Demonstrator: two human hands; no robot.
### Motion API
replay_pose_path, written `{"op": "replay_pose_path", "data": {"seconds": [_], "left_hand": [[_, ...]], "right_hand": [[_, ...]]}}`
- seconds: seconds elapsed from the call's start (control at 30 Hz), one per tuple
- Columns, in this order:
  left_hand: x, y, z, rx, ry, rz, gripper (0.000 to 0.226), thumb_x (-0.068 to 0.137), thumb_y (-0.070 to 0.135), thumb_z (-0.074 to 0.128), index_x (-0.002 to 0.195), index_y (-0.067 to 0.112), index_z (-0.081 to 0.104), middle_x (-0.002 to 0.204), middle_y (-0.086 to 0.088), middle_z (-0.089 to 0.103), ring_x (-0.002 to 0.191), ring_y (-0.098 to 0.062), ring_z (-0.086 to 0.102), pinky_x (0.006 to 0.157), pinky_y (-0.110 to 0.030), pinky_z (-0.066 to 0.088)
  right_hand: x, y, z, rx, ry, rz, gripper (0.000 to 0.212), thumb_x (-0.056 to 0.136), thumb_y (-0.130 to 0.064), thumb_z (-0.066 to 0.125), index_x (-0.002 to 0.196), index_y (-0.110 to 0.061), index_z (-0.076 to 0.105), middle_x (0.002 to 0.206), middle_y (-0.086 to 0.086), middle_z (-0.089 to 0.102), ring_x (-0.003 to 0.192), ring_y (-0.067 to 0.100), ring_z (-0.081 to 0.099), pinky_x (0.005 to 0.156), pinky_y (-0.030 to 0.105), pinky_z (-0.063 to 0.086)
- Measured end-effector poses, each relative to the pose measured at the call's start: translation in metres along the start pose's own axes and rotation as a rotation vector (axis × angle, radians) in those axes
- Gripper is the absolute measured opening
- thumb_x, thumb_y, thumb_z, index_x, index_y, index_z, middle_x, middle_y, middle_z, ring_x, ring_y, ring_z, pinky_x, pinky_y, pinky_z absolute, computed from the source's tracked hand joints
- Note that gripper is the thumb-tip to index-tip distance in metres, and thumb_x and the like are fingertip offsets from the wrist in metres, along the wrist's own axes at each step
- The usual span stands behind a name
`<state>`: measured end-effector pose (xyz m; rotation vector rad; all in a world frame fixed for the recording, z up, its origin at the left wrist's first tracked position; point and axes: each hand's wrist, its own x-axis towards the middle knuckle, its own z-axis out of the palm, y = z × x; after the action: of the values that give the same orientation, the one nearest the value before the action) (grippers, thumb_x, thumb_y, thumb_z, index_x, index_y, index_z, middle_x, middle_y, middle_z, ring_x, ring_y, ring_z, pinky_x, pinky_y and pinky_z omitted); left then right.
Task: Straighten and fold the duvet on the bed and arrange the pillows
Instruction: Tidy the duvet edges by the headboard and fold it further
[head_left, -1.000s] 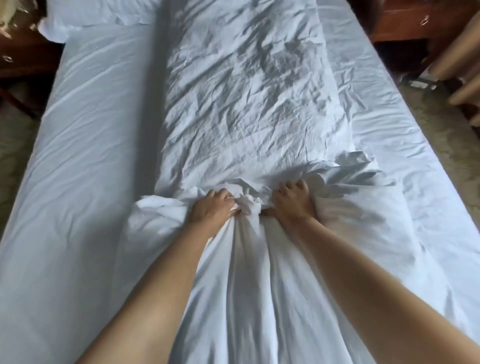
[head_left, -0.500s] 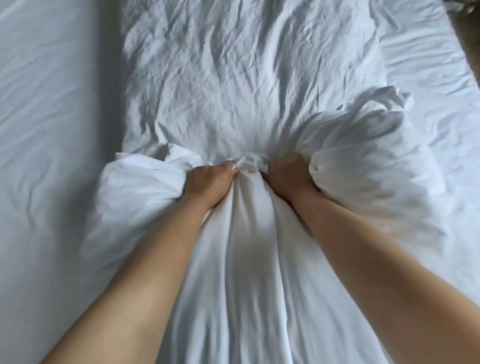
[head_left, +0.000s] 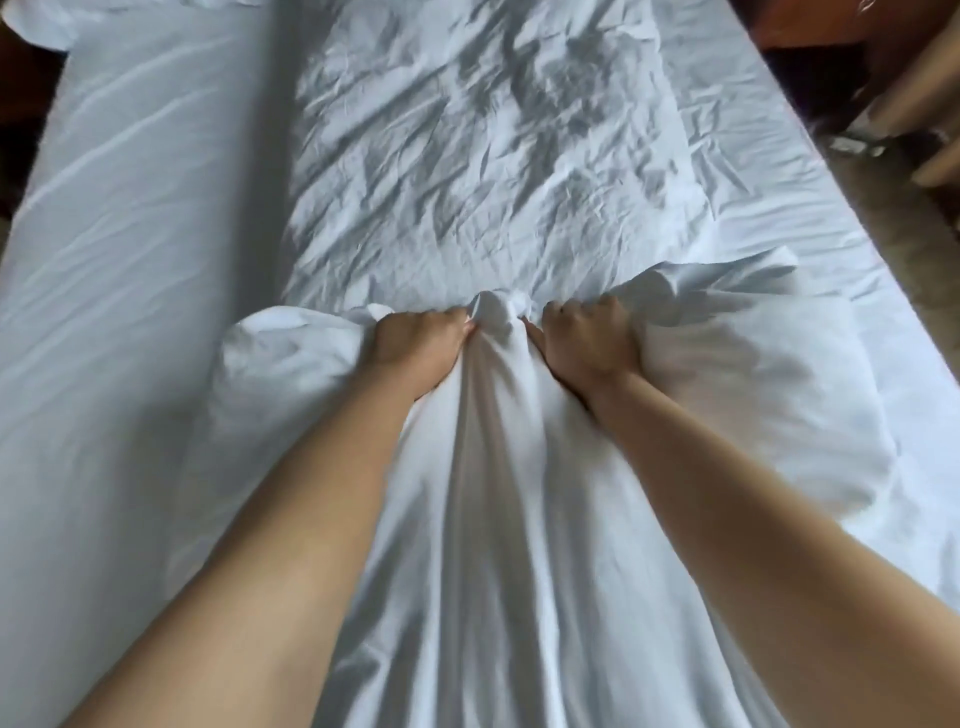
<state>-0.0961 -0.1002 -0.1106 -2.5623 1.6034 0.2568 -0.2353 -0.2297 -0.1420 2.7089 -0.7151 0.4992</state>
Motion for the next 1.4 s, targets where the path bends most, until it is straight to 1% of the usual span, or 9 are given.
{"op": "replay_pose_path", "data": {"seconds": [0.23, 0.33, 0.43, 0.6, 0.7, 0.83, 1.03, 1.27, 1.4], "left_hand": [[-0.027, 0.005, 0.082, 0.121, -0.079, 0.082, 0.081, 0.088, 0.043, -0.01, 0.122, 0.02, 0.059, 0.102, -0.012, 0.07, 0.091, -0.033, 0.067, 0.087, -0.048, 0.046], [-0.024, 0.007, 0.069, 0.106, -0.067, 0.04, 0.059, 0.099, 0.043, 0.012, 0.116, 0.017, 0.063, 0.108, -0.01, 0.068, 0.096, -0.033, 0.066, 0.078, -0.043, 0.047], [-0.037, 0.016, 0.047, 0.004, 0.019, -0.029, 0.047, 0.095, 0.041, 0.033, 0.097, 0.012, 0.07, 0.096, -0.014, 0.066, 0.085, -0.036, 0.066, 0.069, -0.043, 0.049], [-0.063, 0.04, 0.012, -0.05, 0.025, -0.101, 0.043, 0.096, 0.032, 0.041, 0.138, 0.024, 0.043, 0.138, -0.006, 0.042, 0.124, -0.029, 0.043, 0.103, -0.045, 0.032], [-0.083, 0.065, -0.011, -0.084, -0.001, -0.064, 0.042, 0.097, 0.029, 0.037, 0.138, 0.024, 0.041, 0.15, -0.002, 0.03, 0.136, -0.024, 0.03, 0.113, -0.044, 0.02], [-0.108, 0.101, -0.03, -0.1, -0.035, -0.011, 0.048, 0.097, 0.018, 0.034, 0.145, 0.023, 0.033, 0.154, 0.001, 0.025, 0.141, -0.02, 0.022, 0.117, -0.045, 0.013], [-0.121, 0.149, -0.034, -0.089, -0.031, -0.043, 0.06, 0.1, 0.028, 0.029, 0.153, 0.024, -0.001, 0.161, 0.001, 0.005, 0.147, -0.019, 0.006, 0.118, -0.049, 0.005], [-0.104, 0.174, 0.004, -0.012, -0.086, -0.083, 0.06, 0.1, 0.04, 0.016, 0.153, 0.016, 0.0, 0.161, 0.0, 0.005, 0.148, -0.017, 0.002, 0.119, -0.047, -0.002], [-0.087, 0.159, 0.036, -0.013, 0.021, -0.15, 0.074, 0.085, 0.058, -0.005, 0.152, 0.028, 0.005, 0.16, -0.001, 0.01, 0.148, -0.022, 0.006, 0.114, -0.047, -0.01]], "right_hand": [[-0.064, -0.031, 0.052, 0.026, -0.19, -0.046, 0.05, 0.084, -0.044, 0.034, 0.066, -0.013, 0.069, 0.058, 0.004, 0.061, 0.054, 0.023, 0.058, 0.068, 0.036, 0.028], [-0.055, -0.03, 0.035, -0.008, -0.273, -0.008, 0.052, 0.082, -0.048, 0.035, 0.064, -0.014, 0.07, 0.058, 0.004, 0.062, 0.056, 0.022, 0.06, 0.071, 0.036, 0.029], [-0.056, -0.029, 0.013, -0.023, -0.268, 0.005, 0.035, 0.073, -0.049, 0.066, 0.066, -0.015, 0.07, 0.06, 0.003, 0.062, 0.06, 0.022, 0.061, 0.076, 0.037, 0.037], [-0.06, -0.008, -0.048, 0.045, -0.194, -0.001, 0.014, 0.063, -0.021, 0.075, 0.066, -0.009, 0.068, 0.067, 0.01, 0.061, 0.065, 0.029, 0.061, 0.083, 0.041, 0.031], [-0.068, 0.011, -0.092, 0.062, -0.17, 0.029, 0.022, 0.07, -0.015, 0.046, 0.063, -0.008, 0.066, 0.066, 0.01, 0.059, 0.066, 0.029, 0.058, 0.084, 0.039, 0.034], [-0.097, 0.04, -0.126, 0.039, -0.191, 0.074, 0.016, 0.069, -0.012, 0.061, 0.082, -0.008, 0.07, 0.095, 0.014, 0.067, 0.096, 0.031, 0.061, 0.099, 0.043, 0.034], [-0.139, 0.071, -0.153, 0.129, -0.282, 0.203, 0.058, 0.073, -0.034, 0.069, 0.128, -0.017, 0.06, 0.136, 0.016, 0.054, 0.124, 0.032, 0.053, 0.106, 0.05, 0.035], [-0.186, 0.058, -0.121, 0.253, -0.242, 0.031, 0.06, 0.084, -0.045, 0.046, 0.14, -0.022, 0.047, 0.15, 0.009, 0.037, 0.14, 0.028, 0.033, 0.112, 0.056, 0.016], [-0.169, 0.092, -0.079, 0.258, -0.455, 0.194, 0.068, 0.086, -0.063, 0.036, 0.147, -0.036, 0.029, 0.159, 0.004, 0.017, 0.146, 0.025, 0.015, 0.111, 0.061, -0.001]]}}
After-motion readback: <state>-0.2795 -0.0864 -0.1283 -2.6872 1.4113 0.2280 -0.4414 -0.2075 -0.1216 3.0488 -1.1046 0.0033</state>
